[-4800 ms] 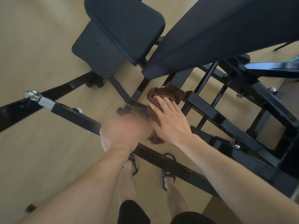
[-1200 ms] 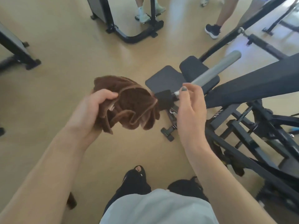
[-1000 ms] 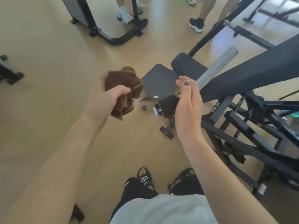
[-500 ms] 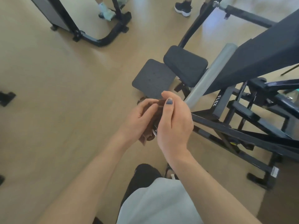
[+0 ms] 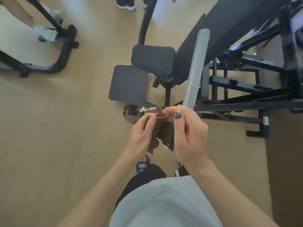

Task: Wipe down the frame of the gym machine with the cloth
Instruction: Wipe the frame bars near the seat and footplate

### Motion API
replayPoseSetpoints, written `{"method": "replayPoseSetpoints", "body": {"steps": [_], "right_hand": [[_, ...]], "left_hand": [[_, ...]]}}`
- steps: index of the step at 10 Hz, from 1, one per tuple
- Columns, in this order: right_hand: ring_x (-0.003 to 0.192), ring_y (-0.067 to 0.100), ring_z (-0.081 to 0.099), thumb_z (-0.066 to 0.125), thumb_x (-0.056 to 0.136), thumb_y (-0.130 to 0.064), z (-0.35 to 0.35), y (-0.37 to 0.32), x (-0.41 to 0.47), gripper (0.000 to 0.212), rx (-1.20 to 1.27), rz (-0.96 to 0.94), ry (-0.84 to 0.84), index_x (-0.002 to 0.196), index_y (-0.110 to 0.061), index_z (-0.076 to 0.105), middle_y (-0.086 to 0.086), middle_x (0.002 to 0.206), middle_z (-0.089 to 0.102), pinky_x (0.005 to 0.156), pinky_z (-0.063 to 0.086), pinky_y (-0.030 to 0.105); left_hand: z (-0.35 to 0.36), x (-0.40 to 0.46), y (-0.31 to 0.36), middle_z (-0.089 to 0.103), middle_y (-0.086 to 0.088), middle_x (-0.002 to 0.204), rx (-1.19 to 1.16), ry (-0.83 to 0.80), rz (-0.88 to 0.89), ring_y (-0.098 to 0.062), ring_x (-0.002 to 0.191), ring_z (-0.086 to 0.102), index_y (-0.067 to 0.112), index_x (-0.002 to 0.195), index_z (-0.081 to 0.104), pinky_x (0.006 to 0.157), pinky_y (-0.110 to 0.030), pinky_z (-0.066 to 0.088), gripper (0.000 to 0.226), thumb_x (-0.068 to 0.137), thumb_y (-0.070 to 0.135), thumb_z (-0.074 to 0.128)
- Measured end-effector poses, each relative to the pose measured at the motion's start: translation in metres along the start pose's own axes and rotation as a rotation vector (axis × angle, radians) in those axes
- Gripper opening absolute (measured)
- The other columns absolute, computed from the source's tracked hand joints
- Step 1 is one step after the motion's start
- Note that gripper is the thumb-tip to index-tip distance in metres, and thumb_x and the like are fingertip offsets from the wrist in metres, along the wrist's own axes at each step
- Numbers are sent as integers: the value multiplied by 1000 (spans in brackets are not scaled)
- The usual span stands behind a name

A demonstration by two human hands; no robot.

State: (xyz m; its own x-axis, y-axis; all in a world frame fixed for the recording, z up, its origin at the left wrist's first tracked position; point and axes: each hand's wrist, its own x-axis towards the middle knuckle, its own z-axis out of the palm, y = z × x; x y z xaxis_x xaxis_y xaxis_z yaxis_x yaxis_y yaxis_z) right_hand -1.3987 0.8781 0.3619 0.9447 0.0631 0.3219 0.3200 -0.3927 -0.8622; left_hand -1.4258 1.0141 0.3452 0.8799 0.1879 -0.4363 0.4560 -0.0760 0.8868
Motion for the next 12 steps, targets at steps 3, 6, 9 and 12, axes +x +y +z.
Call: {"method": "replayPoseSetpoints", "body": {"steps": [3,6,9,12], "right_hand": [[90,15,65,42,107,-20,8,-20,-3,30,-388,32,74,105,-9,70,-3,96,70,85,56,34],[91,28,68,50,100,-15,57,-49,-27,26,-772,-20,120,94,-7,74,7,88,73,114,35,47],[83,35,70,60,81,-7,62,-41,-27,19,-677,-114,185,90,3,75,14,83,73,100,45,48],[78,23,69,55,100,-21,63,-44,-19,23,-894,-66,347,92,-13,76,2,80,74,92,54,38]], "left_hand": [[-20,19,-18,63,-5,83,50,-203,56,-21,61,60,23,110,60,52,-42,56,22,109,37,43],[-25,26,-34,69,7,99,87,-141,53,-17,95,63,37,94,65,87,-41,54,18,96,51,54],[-21,41,-66,54,25,94,249,-75,169,21,85,57,17,119,60,73,-2,43,16,107,17,48],[-43,68,-73,64,-11,101,61,-171,-29,-13,67,64,21,109,57,55,-24,57,25,109,41,41]]}}
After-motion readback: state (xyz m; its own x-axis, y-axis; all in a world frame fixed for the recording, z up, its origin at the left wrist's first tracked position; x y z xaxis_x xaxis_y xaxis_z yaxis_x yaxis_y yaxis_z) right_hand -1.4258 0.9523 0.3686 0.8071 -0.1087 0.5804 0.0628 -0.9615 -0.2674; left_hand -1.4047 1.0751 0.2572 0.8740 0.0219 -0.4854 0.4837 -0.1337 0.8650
